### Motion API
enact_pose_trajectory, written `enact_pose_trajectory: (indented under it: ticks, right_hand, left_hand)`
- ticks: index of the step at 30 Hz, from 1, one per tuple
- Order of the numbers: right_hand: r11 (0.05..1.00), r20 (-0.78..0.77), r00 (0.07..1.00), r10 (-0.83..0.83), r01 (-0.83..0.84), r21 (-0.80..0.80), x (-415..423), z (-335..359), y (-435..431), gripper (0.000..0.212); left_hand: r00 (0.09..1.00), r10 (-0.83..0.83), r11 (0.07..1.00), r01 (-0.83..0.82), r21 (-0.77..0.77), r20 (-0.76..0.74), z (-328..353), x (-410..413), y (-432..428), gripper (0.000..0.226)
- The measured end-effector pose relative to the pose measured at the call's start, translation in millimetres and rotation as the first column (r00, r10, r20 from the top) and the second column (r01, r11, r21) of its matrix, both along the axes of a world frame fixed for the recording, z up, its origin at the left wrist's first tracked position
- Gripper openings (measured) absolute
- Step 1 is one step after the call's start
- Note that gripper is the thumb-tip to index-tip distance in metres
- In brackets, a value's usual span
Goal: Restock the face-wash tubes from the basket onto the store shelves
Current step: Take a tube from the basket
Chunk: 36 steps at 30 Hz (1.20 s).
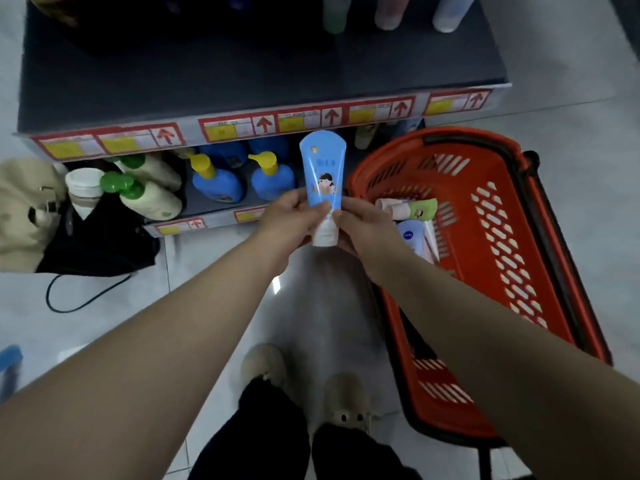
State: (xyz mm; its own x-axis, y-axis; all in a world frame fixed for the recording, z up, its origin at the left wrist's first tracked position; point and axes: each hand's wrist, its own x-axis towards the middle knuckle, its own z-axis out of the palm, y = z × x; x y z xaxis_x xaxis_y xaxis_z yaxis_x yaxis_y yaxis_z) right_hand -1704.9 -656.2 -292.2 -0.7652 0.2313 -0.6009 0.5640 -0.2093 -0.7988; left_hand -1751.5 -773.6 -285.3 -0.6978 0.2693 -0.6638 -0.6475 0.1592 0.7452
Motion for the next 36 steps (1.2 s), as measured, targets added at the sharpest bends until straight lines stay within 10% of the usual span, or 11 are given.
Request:
enact_pose_trajectory:
  ticks: [8,14,22,36]
  right_hand:
    - [0.955,-0.189,0.972,0.137,-0.079,0.286,3.6,-32.1,9.8,0.021]
    - [0.694,-0.254,0.920,0.297,-0.025,0.720,-5.1,-64.2,17.6,0.018]
    - [0.748,-0.441,0.887,0.141,0.196,0.634,4.7,-70.6,22.5,0.026]
    - [0.451,-0.024,0.897,0.441,-0.198,0.870,55.3,-96.1,70.7,0.064]
  left_hand:
    - [0.999,0.010,0.997,-0.014,0.072,0.048,-36.3,-4.3,12.1,0.031]
    - [1.000,0.020,0.990,-0.021,0.137,0.005,-57.7,-11.7,30.5,0.033]
    - [0.981,0.055,0.985,-0.022,0.173,-0.188,-57.3,4.0,62.5,0.007]
    - [0.984,0.068,0.987,-0.043,0.153,-0.164,-74.1,49.7,103.3,0.018]
